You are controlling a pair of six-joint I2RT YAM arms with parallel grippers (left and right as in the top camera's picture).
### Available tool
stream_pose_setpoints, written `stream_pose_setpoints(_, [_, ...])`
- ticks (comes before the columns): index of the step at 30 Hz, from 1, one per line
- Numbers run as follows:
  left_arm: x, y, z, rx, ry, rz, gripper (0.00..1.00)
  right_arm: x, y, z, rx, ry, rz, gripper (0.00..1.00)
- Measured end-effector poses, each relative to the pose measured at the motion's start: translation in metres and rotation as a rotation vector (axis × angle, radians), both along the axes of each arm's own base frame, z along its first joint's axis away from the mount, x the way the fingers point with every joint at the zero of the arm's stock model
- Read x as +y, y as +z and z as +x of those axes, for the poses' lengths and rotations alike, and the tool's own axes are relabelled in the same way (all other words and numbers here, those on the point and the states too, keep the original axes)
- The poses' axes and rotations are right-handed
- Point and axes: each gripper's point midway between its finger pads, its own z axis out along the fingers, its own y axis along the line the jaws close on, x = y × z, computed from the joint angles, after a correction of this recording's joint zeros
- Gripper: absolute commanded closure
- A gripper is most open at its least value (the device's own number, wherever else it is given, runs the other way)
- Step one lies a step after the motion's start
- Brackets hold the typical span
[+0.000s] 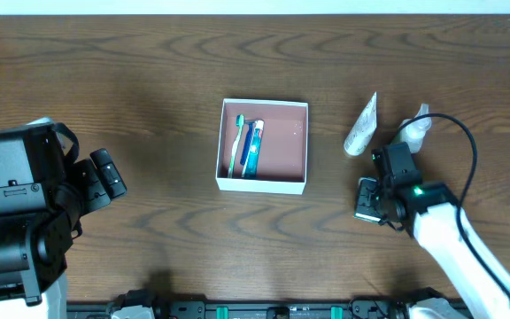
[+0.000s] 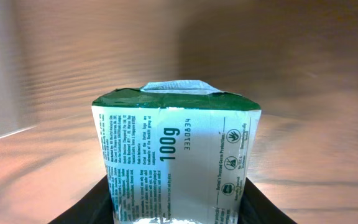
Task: Pack container
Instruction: 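Carry soap package with right gripper and place it in the box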
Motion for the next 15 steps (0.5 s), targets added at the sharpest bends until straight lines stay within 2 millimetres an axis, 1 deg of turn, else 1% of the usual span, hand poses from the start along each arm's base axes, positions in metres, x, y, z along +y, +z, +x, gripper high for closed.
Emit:
stream_pose_setpoints(3, [0.000, 0.000, 0.000, 0.000, 0.000, 0.000, 0.02, 0.027, 0.025, -0.003, -0.085, 0.081, 0.074, 0.78])
stream_pose_setpoints(5, [0.000, 0.000, 0.000, 0.000, 0.000, 0.000, 0.02, 0.050, 0.043, -0.007, -0.150, 0.153, 0.133, 0.80])
stream_pose_setpoints(6, [0.000, 0.000, 0.000, 0.001, 0.000, 0.000, 0.02, 0.058, 0.049, -0.008, -0.170, 0.180, 0.154, 0.84])
stream_pose_setpoints(9, [0.000, 0.000, 0.000, 0.000, 0.000, 0.000, 0.02, 0.086, 0.067, -0.016, -0.216, 0.276, 0.204, 0.84])
stream_pose_setpoints(11, [0.000, 0.000, 0.000, 0.000, 0.000, 0.000, 0.02, 0.099, 0.077, -0.017, -0.229, 0.318, 0.223, 0.84])
stream_pose_setpoints(13, [0.000, 0.000, 0.000, 0.000, 0.000, 0.000, 0.02, 0.114, 0.091, -0.012, -0.246, 0.349, 0.241, 0.83])
stream_pose_setpoints(15, [0.000, 0.000, 0.000, 0.001, -0.001, 0.000, 0.02, 0.126, 0.106, 0.000, -0.263, 0.358, 0.254, 0.82])
